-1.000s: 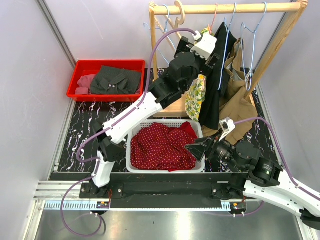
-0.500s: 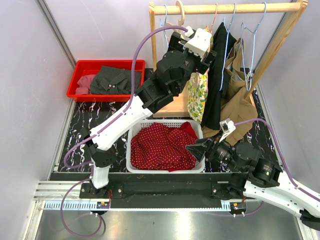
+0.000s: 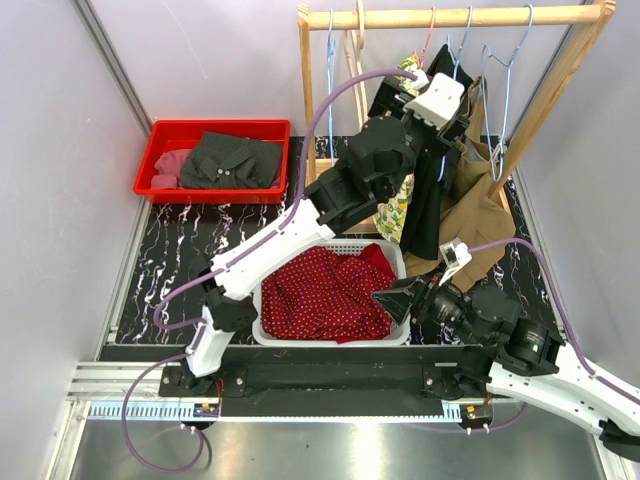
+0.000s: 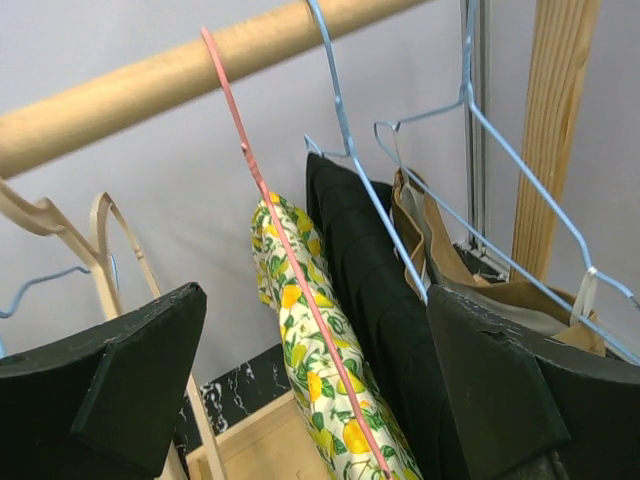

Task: Remove the skirt from the hanger

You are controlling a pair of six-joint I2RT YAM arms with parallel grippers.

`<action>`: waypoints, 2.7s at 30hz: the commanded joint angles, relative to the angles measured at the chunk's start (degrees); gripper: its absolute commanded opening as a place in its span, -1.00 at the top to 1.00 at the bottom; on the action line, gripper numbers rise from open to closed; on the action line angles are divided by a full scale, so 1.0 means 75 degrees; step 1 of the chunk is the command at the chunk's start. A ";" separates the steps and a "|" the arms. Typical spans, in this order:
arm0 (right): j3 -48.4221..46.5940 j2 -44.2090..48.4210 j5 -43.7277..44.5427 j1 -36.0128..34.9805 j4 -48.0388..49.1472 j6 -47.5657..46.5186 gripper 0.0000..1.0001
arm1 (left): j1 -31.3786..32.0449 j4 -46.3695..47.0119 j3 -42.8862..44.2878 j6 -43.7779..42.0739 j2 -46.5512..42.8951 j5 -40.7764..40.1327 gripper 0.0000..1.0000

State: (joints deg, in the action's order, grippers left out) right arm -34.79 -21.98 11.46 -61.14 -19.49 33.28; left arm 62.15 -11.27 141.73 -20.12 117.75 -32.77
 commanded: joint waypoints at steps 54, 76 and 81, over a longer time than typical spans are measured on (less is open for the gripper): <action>-0.0014 0.0329 0.0369 -0.0050 -0.0121 0.0298 -0.49 | -0.1478 -0.0665 0.1165 0.1194 -0.1027 0.1323 1.00; -0.1314 -0.0949 0.0675 -0.0050 0.0957 -0.0218 -0.99 | -0.0728 -0.2622 -0.1892 0.0773 -0.5257 0.2423 1.00; -0.1573 -0.0609 0.0628 -0.0050 0.1190 -0.0206 -0.99 | -0.0787 -0.2740 -0.2303 0.0854 -0.5540 0.2577 1.00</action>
State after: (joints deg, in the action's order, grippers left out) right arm -42.76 -28.29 15.57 -61.14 -15.70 31.44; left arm 56.69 -35.16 126.43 -13.10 76.42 -17.02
